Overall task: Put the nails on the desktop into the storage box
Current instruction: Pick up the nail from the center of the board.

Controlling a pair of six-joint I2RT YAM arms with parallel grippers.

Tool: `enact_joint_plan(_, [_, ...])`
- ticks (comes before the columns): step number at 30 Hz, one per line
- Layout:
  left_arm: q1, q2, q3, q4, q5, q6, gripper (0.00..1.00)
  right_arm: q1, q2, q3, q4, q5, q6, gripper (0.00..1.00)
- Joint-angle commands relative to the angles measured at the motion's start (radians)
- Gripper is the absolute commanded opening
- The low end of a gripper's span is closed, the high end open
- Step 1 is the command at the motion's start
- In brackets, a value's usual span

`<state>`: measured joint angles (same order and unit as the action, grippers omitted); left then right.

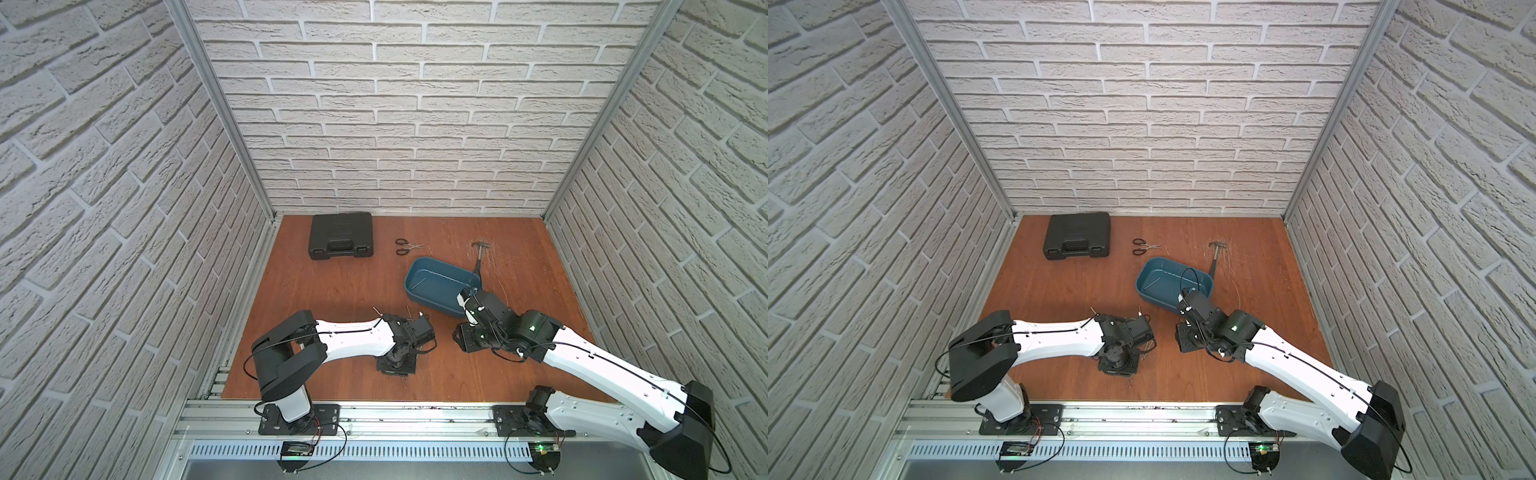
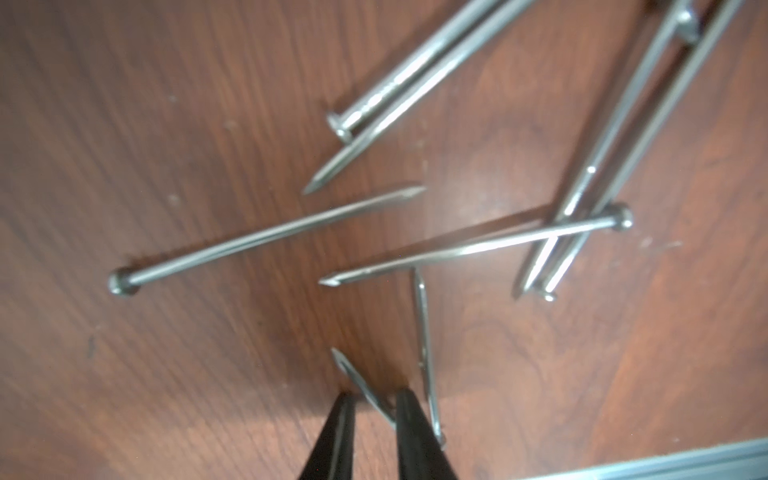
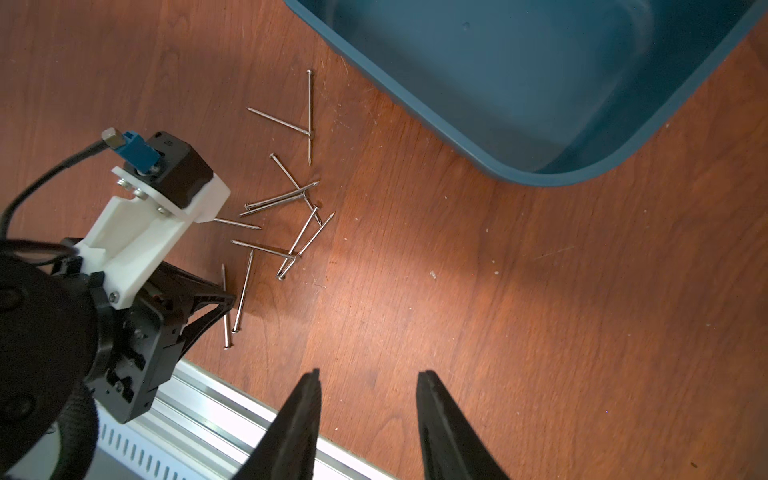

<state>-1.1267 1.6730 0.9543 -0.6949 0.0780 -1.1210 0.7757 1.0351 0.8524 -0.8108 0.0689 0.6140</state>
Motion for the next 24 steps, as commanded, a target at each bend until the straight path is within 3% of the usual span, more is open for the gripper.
enact_joint_plan(1, [-0.008,0.023,-0.056,0.039,0.014,-0.027,0.18,0.012,-0.027,-0.011,-0.011,0.029,0.004,0.42])
enact_joint_plan(6, [-0.009,0.007,-0.076,0.039,0.0,-0.043,0.14,0.013,-0.022,-0.009,-0.01,0.032,0.001,0.43])
enact_joint_plan(12, [-0.011,-0.039,-0.113,0.038,-0.021,-0.077,0.0,0.013,0.013,-0.001,0.003,0.021,-0.011,0.42])
enact_joint_plan(24, [-0.012,-0.135,-0.063,-0.077,-0.089,-0.075,0.0,0.012,0.072,0.017,0.045,0.011,-0.029,0.42])
